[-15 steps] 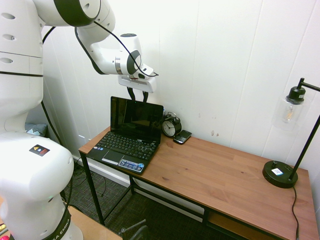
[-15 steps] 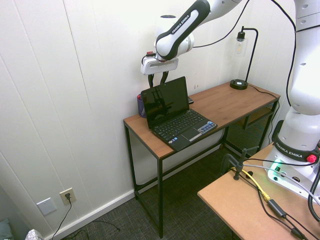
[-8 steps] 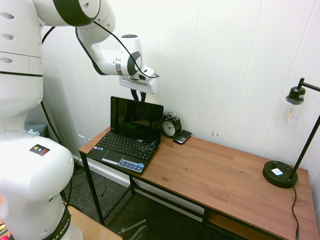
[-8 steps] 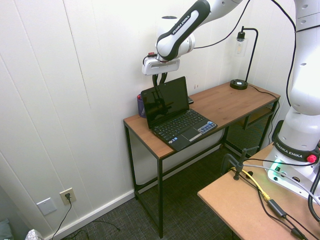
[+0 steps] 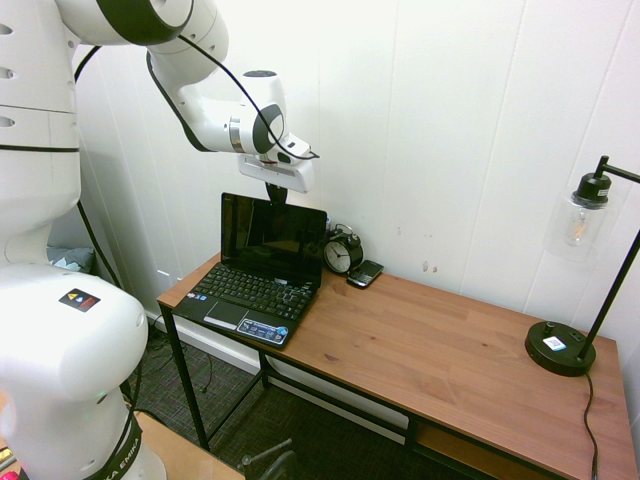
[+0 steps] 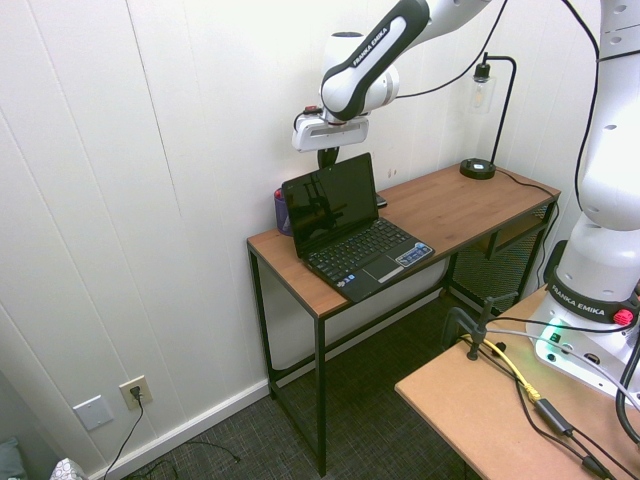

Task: Close the laptop lid

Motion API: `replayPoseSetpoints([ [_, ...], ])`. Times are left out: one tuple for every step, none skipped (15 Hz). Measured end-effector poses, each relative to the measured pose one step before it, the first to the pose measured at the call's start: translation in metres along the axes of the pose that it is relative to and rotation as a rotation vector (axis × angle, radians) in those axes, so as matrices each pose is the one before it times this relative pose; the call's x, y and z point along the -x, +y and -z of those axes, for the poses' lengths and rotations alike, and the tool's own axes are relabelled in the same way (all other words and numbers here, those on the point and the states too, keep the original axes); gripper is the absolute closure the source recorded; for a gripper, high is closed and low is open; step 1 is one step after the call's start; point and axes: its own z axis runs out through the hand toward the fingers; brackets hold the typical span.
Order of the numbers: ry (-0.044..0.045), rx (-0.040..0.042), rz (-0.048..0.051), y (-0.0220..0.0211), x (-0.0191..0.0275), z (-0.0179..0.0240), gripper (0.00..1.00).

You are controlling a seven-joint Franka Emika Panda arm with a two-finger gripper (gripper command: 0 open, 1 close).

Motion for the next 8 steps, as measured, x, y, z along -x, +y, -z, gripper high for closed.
replayPoseSetpoints([
  [0.00049, 0.00051, -0.00311, 0.00539, 0.00170, 0.00439, 1.00],
  [0.00148, -0.00048, -0.00330, 0.00495, 0.00158, 0.00493, 1.00],
  [0.00024, 0.00169, -0.00678, 0.00576, 0.00228, 0.00445, 1.00],
  [-0.00174, 0.00464, -0.00794, 0.00735, 0.00363, 0.00308, 1.00],
  [-0.00346, 0.00864, -0.00648, 0.00990, 0.00377, 0.00148, 1.00],
  [-0.00747, 0.01417, -0.00693, 0.01241, 0.00376, -0.00181, 1.00],
  [-0.01291, 0.01605, -0.01311, 0.01382, 0.00435, -0.00448, 1.00],
  [-0.01332, 0.00718, -0.01873, 0.01349, 0.00424, -0.00590, 1.00],
])
